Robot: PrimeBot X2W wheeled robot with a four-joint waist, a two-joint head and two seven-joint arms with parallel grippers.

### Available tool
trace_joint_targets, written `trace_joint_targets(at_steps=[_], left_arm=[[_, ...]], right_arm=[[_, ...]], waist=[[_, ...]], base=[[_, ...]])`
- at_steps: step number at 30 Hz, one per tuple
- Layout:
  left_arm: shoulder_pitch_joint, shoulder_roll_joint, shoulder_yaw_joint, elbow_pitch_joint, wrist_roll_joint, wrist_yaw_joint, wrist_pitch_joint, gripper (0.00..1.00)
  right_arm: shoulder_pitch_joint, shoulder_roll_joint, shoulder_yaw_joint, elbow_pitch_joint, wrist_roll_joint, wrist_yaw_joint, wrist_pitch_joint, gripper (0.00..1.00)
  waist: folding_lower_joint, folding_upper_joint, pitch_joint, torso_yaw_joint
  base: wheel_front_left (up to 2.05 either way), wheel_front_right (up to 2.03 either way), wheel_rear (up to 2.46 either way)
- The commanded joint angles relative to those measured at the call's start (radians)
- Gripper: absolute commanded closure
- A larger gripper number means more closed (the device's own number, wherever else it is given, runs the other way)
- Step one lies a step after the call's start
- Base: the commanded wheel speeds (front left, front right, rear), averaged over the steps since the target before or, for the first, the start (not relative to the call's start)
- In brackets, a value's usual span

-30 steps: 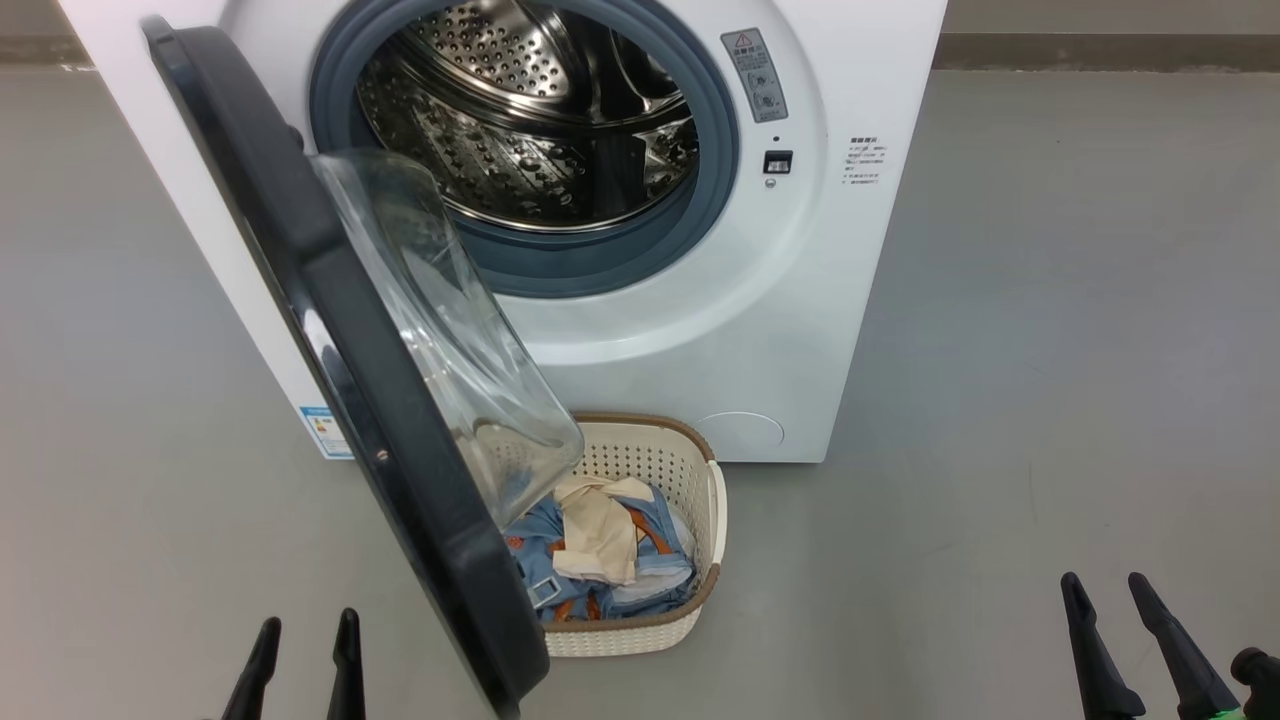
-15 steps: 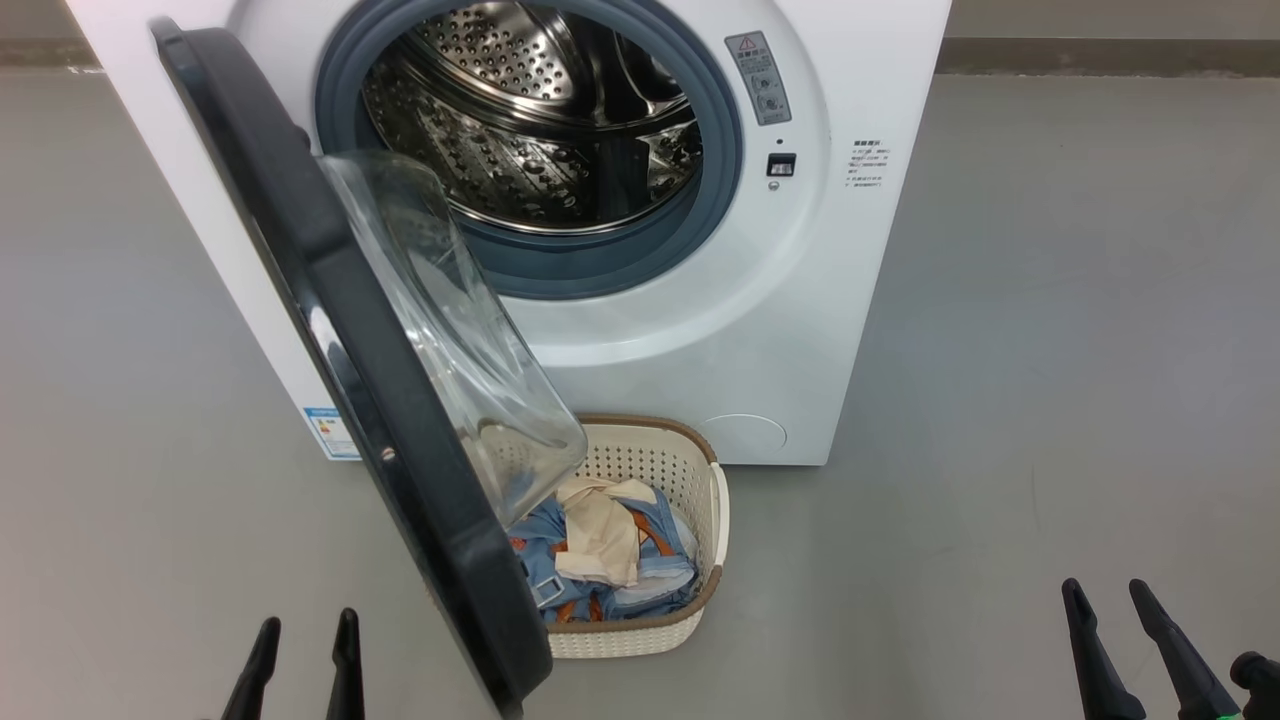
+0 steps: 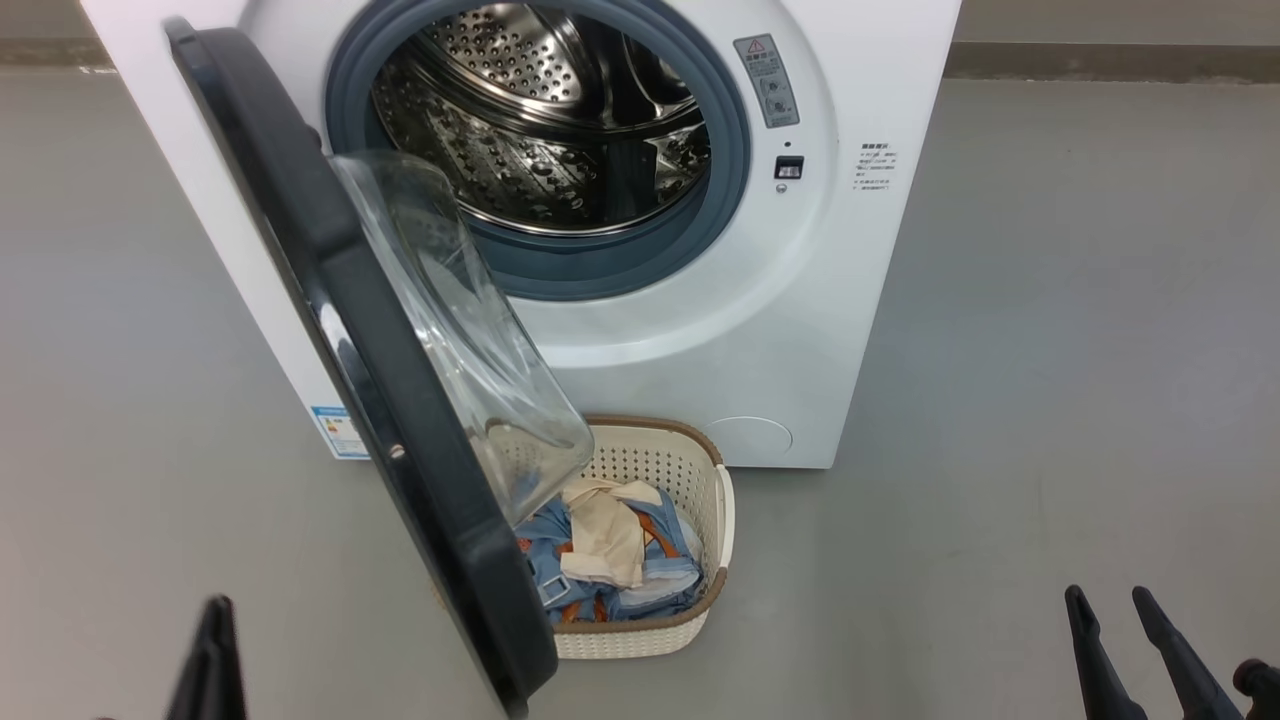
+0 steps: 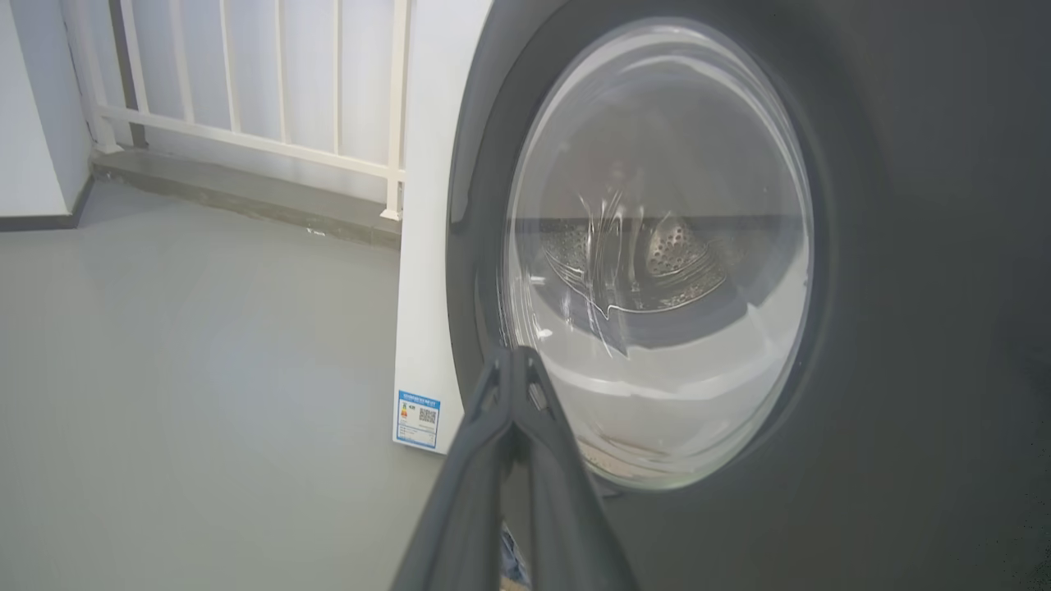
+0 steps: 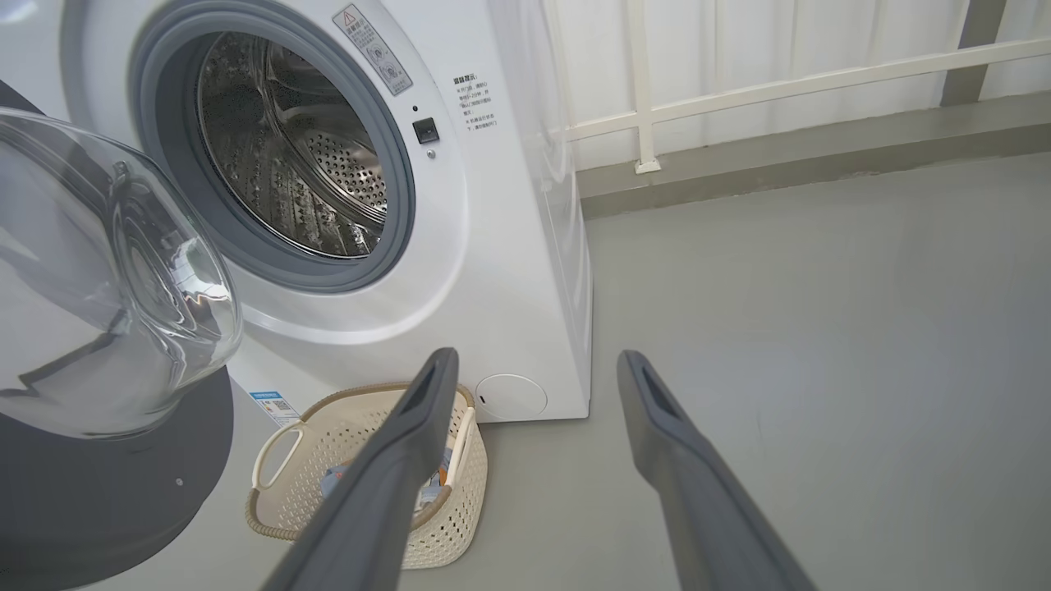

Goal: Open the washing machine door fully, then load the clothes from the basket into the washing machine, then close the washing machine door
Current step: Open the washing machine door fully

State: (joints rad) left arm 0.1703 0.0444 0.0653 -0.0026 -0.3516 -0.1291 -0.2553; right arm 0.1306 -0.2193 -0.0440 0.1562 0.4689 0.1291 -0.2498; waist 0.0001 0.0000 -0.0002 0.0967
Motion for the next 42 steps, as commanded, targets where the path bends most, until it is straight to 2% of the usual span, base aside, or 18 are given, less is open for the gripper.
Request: trace_joint_targets(at_steps=[1, 7, 12, 13, 16, 20, 25, 33, 37, 42], left_arm=[[-0.055, 0.006, 0.062, -0.057, -0.011, -0.002, -0.006, 1.0], [-0.115, 0.006, 0.113, -0.191, 0.023, -0.002, -0.006, 1.0], [-0.151, 0.006, 0.093, -0.294, 0.045, -0.002, -0.006, 1.0], [-0.173, 0.006, 0.069, -0.347, 0.064, -0.002, -0.006, 1.0], [-0.197, 0.006, 0.038, -0.394, 0.077, -0.002, -0.006, 1.0], [-0.242, 0.012, -0.068, -0.467, 0.1, -0.002, 0.007, 1.0], [-0.272, 0.009, -0.222, -0.533, 0.086, 0.002, 0.086, 1.0], [-0.239, 0.006, -0.483, -0.493, -0.029, 0.045, 0.228, 1.0], [-0.218, 0.006, -0.546, -0.445, -0.082, 0.071, 0.272, 1.0], [-0.205, 0.006, -0.568, -0.391, -0.123, 0.09, 0.3, 1.0]], right_arm=[[0.005, -0.016, 0.017, -0.022, -0.005, 0.002, -0.012, 0.0], [0.011, -0.012, 0.015, -0.024, -0.007, 0.002, -0.012, 0.0], [0.019, -0.011, 0.007, -0.023, -0.005, 0.002, -0.012, 0.0], [0.024, -0.008, 0.005, -0.023, -0.004, 0.002, -0.012, 0.0], [0.029, -0.005, 0.005, -0.023, -0.003, 0.002, -0.012, 0.0], [0.032, -0.001, 0.005, -0.022, -0.003, 0.002, -0.012, 0.0], [0.039, 0.003, 0.001, -0.025, -0.003, 0.002, -0.012, 0.0], [0.037, 0.004, 0.004, -0.021, 0.0, 0.002, -0.012, 0.0], [0.033, 0.003, 0.006, -0.019, -0.001, 0.002, -0.012, 0.0], [0.034, 0.001, 0.007, -0.018, 0.0, 0.002, -0.012, 0.0]], waist=[[-0.0001, 0.0, 0.001, 0.004], [-0.0001, 0.0, -0.002, 0.016], [-0.0001, 0.0, -0.007, 0.03], [-0.0001, 0.0, -0.009, 0.037], [-0.0001, 0.0, -0.011, 0.046], [-0.0001, 0.0, -0.014, 0.062], [-0.0001, 0.0, -0.016, 0.083], [-0.0001, 0.0, -0.009, 0.116], [-0.0001, 0.0, -0.005, 0.127], [-0.0001, 0.0, 0.0, 0.141]], base=[[0.0, 0.0, 0.0], [0.0, 0.0, 0.0], [0.0, 0.0, 0.0], [0.0, 0.0, 0.0], [0.0, 0.0, 0.0], [0.0, 0.0, 0.0], [0.0, 0.0, 0.0], [0.0, 0.0, 0.0], [0.0, 0.0, 0.0], [0.0, 0.0, 0.0]])
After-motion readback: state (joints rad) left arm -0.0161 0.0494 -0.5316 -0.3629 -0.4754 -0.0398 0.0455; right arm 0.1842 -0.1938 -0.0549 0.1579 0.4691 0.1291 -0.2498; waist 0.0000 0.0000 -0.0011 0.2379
